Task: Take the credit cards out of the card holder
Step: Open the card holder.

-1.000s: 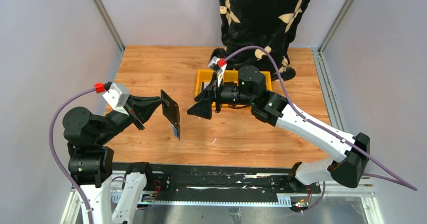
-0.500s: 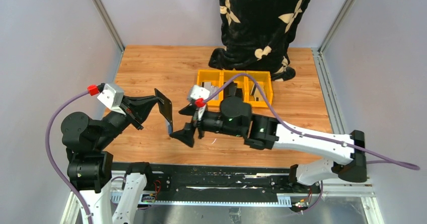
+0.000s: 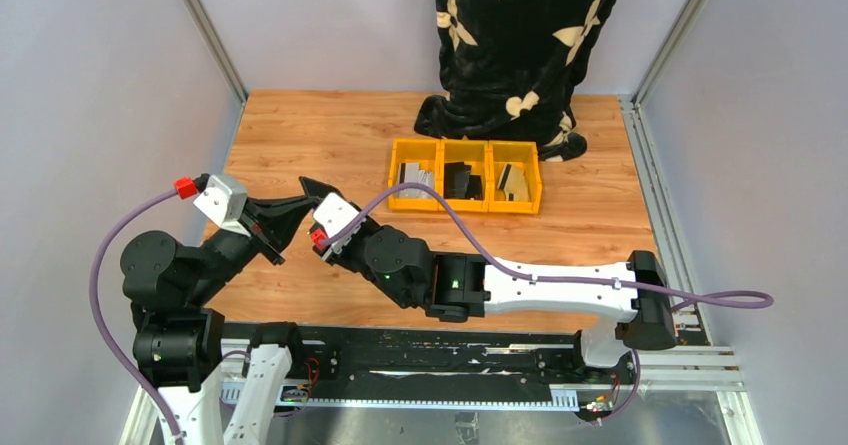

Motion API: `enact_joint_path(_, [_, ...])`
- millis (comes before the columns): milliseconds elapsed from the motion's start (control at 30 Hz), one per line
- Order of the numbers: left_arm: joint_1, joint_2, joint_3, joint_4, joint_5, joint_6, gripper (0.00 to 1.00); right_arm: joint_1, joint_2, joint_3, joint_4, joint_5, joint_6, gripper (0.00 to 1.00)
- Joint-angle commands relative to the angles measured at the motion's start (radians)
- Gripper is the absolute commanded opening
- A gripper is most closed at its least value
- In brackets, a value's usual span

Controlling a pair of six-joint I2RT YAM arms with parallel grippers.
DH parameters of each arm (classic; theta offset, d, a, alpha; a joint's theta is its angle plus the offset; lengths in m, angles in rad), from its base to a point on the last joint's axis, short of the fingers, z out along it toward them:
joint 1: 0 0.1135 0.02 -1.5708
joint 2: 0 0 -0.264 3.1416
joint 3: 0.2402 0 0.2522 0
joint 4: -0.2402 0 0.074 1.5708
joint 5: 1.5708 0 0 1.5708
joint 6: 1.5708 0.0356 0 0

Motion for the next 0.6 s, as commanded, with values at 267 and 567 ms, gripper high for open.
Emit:
enact_joint_path(267, [0.005, -0.016, 0.006, -0.007, 0.097, 0.040, 0.87, -0.078, -0.197, -0.113, 0.026, -0.273, 0.142, 0.00])
enact_joint_path(567, [0.005, -0.010, -0.029, -0.025, 0.217, -0.025, 1.00, -0.351, -0.348, -0.297, 0.192, -0.980, 0.573, 0.00])
